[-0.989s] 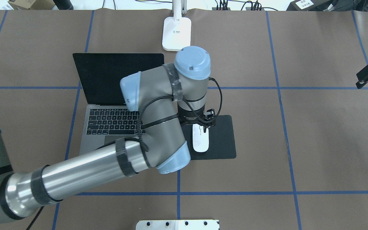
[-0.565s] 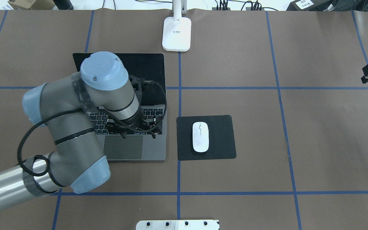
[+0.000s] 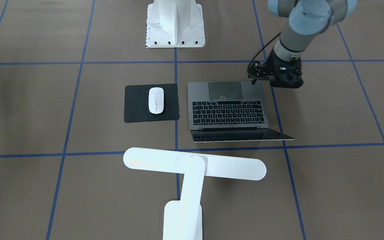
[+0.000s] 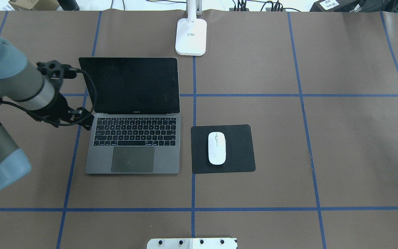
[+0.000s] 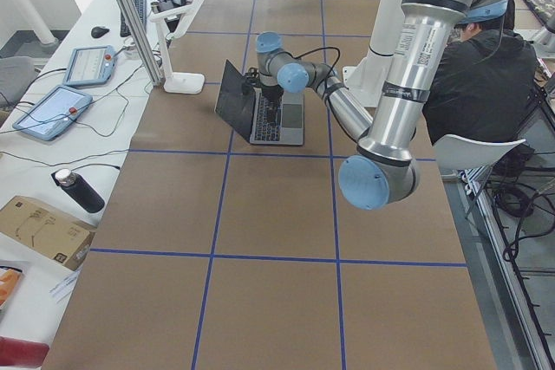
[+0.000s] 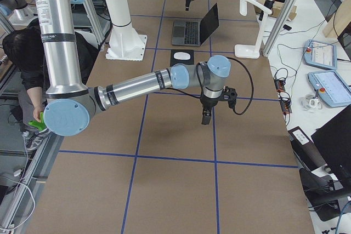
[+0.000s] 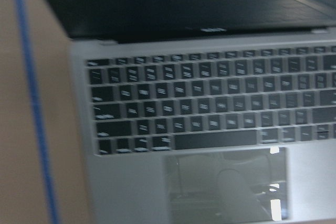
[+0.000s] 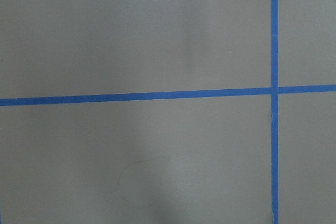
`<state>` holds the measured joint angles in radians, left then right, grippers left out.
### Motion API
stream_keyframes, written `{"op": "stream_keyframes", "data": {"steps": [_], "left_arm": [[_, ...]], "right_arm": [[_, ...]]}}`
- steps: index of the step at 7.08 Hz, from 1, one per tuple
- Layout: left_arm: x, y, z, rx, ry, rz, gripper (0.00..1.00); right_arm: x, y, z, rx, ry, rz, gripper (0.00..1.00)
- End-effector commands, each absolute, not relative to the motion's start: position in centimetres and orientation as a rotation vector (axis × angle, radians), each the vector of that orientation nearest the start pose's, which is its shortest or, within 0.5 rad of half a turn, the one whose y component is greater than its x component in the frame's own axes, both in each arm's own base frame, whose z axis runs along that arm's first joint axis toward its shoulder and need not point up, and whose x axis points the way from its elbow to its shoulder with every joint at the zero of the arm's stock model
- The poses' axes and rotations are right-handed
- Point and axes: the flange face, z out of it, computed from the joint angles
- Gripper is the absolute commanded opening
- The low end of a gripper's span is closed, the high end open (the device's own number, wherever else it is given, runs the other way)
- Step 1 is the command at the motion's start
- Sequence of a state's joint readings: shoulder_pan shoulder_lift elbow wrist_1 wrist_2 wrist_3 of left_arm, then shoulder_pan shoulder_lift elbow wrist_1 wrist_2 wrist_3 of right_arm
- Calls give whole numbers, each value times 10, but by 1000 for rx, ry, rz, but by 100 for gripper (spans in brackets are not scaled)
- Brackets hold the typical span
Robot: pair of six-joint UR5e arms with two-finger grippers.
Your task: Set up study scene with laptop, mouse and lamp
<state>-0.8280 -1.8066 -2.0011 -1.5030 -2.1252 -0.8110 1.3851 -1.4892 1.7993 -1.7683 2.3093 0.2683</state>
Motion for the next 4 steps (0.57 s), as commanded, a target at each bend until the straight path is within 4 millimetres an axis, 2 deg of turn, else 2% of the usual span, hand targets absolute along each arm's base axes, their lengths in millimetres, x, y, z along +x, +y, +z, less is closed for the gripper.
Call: {"op": "stream_keyframes", "data": {"steps": [1, 2, 3, 4], "left_arm": [[162, -479, 439, 121, 700, 131, 100], [98, -487, 486, 119, 713, 186, 100], [16, -487, 550, 136, 724, 252, 100], [-44, -487, 603, 141, 717, 260, 100]], "right_arm": [[-8, -501, 553, -80, -760, 41, 100], [2, -494, 563, -82, -759, 42, 100], [11, -485, 575, -87, -762, 36, 100], [25, -477, 586, -92, -769, 54, 100]]}}
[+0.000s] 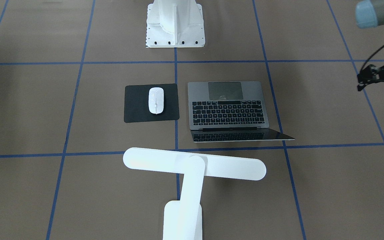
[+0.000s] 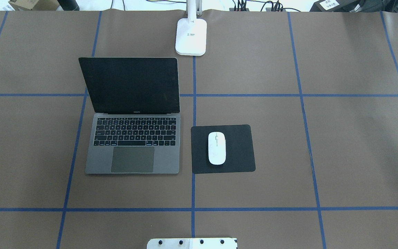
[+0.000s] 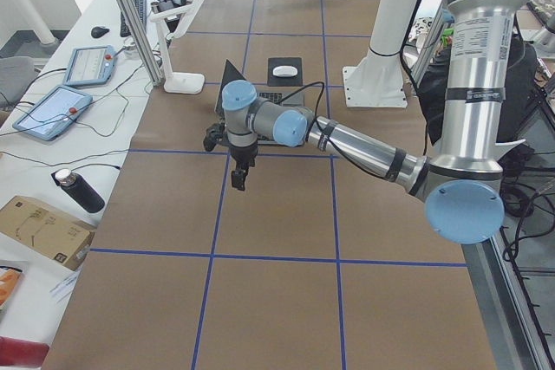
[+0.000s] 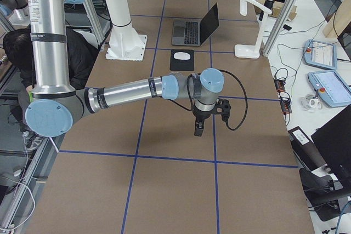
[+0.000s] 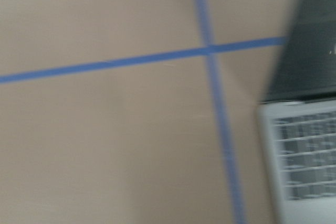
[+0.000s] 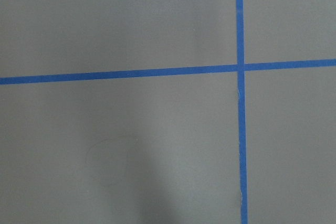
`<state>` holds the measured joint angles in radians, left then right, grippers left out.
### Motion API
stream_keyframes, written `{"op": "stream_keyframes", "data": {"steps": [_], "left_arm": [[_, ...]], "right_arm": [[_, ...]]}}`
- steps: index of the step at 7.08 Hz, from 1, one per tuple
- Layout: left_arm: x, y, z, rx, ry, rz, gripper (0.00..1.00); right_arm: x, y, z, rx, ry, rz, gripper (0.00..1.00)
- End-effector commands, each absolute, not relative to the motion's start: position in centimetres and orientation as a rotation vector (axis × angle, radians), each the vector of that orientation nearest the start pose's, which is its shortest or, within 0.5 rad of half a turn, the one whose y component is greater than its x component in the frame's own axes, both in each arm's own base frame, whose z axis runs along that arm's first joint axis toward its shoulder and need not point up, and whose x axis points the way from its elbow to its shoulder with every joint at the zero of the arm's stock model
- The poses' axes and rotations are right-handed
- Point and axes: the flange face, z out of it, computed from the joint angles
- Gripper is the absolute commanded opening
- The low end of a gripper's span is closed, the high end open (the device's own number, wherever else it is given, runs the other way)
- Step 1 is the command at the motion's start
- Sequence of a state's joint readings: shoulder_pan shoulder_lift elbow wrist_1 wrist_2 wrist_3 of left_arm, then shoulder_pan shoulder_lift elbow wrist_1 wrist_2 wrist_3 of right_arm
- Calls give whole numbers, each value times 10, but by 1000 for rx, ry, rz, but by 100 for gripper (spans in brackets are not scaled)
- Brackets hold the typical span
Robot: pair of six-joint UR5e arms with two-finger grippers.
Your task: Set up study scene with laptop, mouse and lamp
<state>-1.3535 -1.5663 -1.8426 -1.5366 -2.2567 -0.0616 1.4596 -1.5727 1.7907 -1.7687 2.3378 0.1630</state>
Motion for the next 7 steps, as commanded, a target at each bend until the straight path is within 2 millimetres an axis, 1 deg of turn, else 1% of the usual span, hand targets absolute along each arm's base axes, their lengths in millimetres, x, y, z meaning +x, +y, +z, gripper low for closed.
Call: {"op": "stream_keyframes", "data": {"steps": [1, 2, 3, 4, 5, 6, 7], "left_arm": [[-81, -492, 626, 124, 714, 196, 100], [-93, -486, 640, 109, 717, 157, 100], [-93, -485, 652, 87, 713, 145, 100], [-93, -484, 672, 60, 718, 139, 100], [-93, -487, 674, 81, 716, 140, 100], [-98, -486, 673, 84, 718, 127, 100], [-103, -484, 670, 80, 721, 83, 100]], "right_arm": [[41, -467, 597, -83, -771, 52, 100], [56, -458, 605, -84, -772, 79, 100], [63, -447, 616, -101, -770, 101, 100], [70, -438, 626, -107, -768, 104, 100], [91, -438, 622, -70, -771, 122, 100], [98, -432, 624, -70, -778, 142, 100], [99, -430, 626, -76, -778, 153, 100]]}}
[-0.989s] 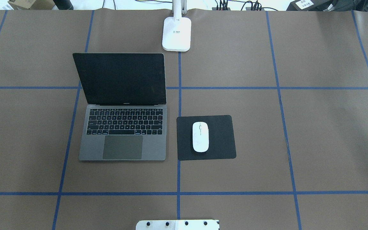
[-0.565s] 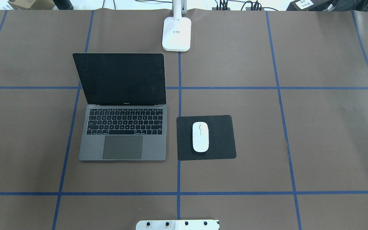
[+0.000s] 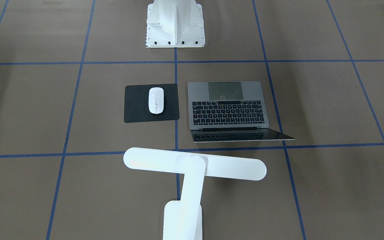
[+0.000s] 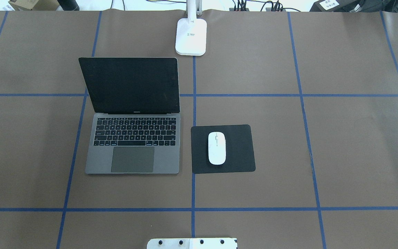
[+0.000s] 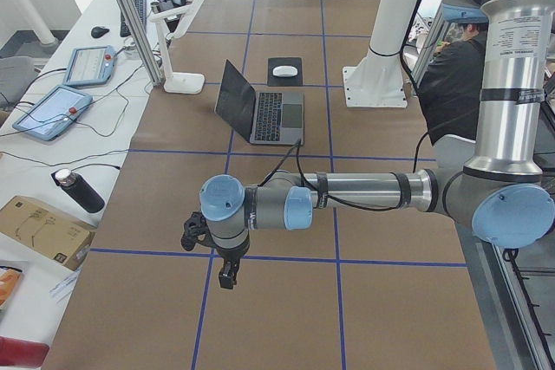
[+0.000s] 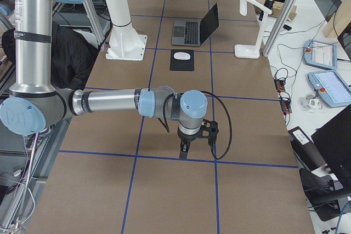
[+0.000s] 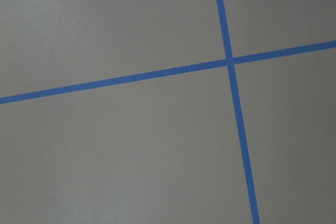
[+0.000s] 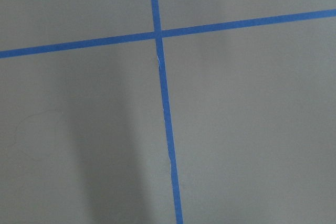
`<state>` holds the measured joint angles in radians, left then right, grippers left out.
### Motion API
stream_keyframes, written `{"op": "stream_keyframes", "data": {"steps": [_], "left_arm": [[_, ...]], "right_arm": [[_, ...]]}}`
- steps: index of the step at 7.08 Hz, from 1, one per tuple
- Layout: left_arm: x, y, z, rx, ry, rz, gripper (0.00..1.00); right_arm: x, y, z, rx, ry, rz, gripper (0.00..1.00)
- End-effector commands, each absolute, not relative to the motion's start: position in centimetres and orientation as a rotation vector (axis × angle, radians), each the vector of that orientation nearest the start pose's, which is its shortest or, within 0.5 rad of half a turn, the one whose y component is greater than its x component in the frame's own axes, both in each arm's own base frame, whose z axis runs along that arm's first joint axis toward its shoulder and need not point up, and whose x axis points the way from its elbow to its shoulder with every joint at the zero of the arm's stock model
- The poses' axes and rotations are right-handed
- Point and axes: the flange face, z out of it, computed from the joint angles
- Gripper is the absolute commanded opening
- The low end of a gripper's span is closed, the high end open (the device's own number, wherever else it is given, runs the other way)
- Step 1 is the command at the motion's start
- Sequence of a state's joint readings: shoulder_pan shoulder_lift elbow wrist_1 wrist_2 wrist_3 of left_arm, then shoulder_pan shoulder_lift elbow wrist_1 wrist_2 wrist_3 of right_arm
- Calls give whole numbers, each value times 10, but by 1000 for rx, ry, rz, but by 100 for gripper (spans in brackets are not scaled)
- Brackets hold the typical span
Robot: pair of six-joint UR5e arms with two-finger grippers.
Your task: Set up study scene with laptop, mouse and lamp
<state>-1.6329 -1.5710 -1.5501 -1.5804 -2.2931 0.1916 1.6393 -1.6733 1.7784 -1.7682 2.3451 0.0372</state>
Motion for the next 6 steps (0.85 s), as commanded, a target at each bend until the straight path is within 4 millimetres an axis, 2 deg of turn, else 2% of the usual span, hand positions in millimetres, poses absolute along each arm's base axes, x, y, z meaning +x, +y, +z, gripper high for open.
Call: {"op": "stream_keyframes", "data": {"steps": [1, 2, 4, 6], "left_arm": [[-103, -483, 664, 66, 723, 1, 100], [-102, -477, 660, 71, 724, -11, 100], [-101, -468, 665, 60, 725, -12, 100], [-101, -469, 666, 60, 725, -10, 100]], "right_arm": [[99, -429, 630, -84, -777, 159, 100], [99, -428, 630, -89, -778, 162, 100], [99, -427, 630, -89, -780, 162, 100], [99, -427, 630, -89, -780, 162, 100]]}}
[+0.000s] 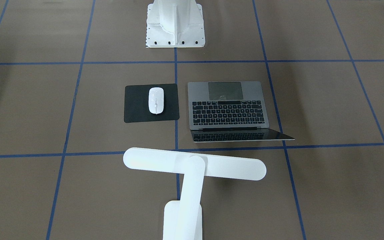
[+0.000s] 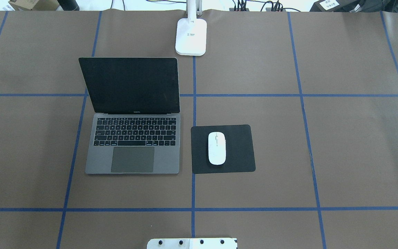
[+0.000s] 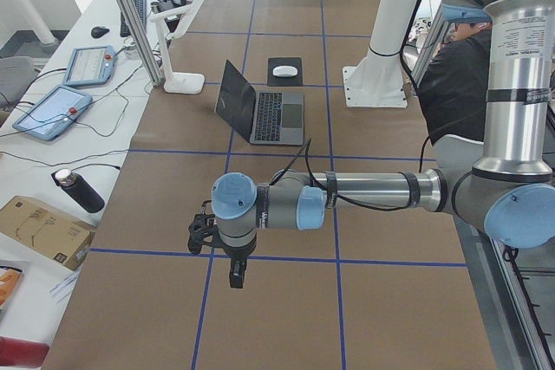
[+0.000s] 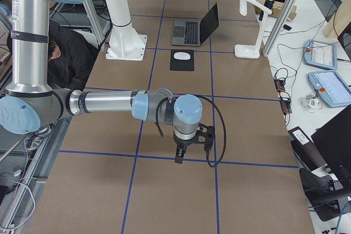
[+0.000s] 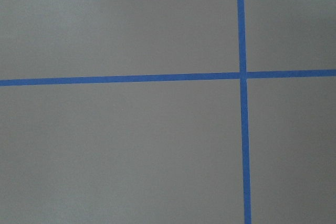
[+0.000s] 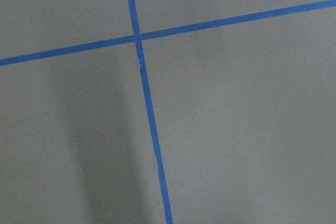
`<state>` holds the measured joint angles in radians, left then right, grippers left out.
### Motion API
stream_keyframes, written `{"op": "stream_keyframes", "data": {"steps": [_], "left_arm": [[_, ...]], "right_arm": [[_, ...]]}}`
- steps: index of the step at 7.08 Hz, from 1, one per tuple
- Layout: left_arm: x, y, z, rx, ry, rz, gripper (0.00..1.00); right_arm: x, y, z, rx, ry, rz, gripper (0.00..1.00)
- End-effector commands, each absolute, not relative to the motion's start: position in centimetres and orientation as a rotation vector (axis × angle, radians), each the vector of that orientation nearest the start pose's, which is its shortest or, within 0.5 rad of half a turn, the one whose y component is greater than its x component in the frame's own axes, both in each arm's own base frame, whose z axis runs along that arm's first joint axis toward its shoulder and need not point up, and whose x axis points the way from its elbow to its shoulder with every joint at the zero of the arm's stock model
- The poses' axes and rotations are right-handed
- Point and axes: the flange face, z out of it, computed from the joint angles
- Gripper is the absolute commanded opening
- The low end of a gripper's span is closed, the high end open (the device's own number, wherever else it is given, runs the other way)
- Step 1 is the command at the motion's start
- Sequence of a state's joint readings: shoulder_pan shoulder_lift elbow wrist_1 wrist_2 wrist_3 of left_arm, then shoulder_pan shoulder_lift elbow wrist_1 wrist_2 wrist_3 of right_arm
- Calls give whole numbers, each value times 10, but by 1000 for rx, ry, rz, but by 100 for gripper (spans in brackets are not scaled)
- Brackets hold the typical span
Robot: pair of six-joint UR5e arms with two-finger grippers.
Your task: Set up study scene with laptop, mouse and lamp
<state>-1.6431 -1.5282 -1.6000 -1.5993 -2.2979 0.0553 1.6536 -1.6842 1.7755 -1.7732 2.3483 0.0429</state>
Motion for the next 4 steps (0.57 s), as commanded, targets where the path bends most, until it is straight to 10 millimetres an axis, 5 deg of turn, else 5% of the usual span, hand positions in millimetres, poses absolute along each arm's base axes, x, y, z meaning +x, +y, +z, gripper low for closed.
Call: {"op": "stream_keyframes", "data": {"steps": [1, 4], "left_arm": [[-101, -469, 666, 61, 725, -8, 100], [-101, -468, 667, 59, 725, -9, 100]], "right_arm": [[99, -427, 630, -89, -780, 162, 100], [99, -427, 627, -82, -780, 159, 100]]}}
